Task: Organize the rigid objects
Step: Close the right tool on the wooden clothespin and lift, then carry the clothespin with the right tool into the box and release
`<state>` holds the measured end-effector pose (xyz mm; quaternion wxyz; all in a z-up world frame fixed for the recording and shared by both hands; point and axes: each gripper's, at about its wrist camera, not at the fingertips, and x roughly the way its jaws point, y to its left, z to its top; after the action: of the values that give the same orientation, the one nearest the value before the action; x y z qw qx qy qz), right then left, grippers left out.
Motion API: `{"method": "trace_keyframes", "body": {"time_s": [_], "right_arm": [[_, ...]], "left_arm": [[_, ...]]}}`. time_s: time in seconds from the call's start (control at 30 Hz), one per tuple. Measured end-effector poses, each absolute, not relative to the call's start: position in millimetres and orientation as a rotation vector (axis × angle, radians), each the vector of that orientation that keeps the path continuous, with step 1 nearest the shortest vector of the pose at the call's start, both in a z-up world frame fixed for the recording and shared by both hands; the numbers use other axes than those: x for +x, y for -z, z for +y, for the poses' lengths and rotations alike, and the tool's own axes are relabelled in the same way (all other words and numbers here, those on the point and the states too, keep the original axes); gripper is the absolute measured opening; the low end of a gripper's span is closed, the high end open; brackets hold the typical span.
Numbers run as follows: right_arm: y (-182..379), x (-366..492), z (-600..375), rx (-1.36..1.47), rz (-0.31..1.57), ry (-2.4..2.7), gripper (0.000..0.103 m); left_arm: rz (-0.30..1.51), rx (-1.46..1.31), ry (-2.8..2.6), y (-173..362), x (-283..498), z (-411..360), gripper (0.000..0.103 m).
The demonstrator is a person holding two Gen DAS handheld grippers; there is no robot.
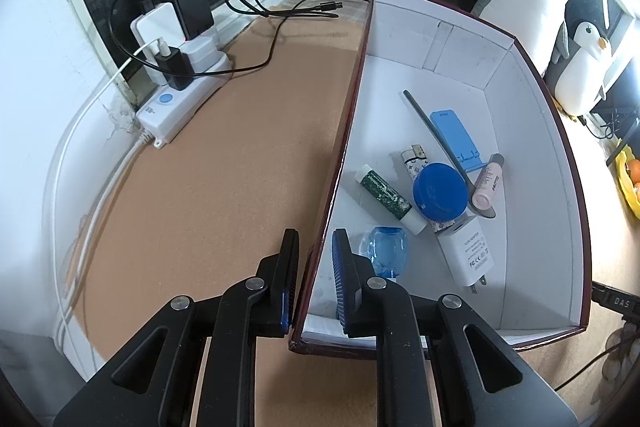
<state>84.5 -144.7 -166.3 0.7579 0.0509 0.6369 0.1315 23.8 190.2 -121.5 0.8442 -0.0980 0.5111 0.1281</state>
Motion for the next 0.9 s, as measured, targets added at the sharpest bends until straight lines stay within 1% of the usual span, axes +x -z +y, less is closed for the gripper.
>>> {"method": "trace_keyframes", "body": {"time_s": [0.03, 0.07, 0.17, 0.2, 0.27, 0.3, 0.53, 0.9], "right_arm": [[166, 84, -138, 0.08, 1.384, -0.286, 0.035], [166, 84, -132, 0.036, 1.381, -0.289, 0.03], [165, 82, -116, -0.099, 1.362, -0.298, 0.022], [165, 80, -112, -0.133, 1.357, -0.299, 0.017], [165, 79, -110, -0.158, 1.351, -0.307, 0.015], [164, 79, -111, -0.148, 1.351, -0.309, 0.011], [151, 69, -123, -0.042, 1.303, -0.319, 0.011], [89, 58, -103, -0.019, 1.153, -0.424, 0.011]], "left_arm": [[1.079, -0.208, -0.271, 122, 24, 190, 0.015], [1.08, -0.209, -0.27, 122, 24, 190, 0.015], [1.079, -0.208, -0.27, 122, 24, 190, 0.015], [1.079, -0.21, -0.27, 122, 24, 190, 0.015], [1.079, -0.21, -0.271, 122, 24, 190, 0.015], [1.079, -0.212, -0.271, 122, 24, 190, 0.015], [1.08, -0.21, -0.276, 123, 26, 191, 0.015], [1.067, -0.212, -0.279, 120, 40, 199, 0.015]]}}
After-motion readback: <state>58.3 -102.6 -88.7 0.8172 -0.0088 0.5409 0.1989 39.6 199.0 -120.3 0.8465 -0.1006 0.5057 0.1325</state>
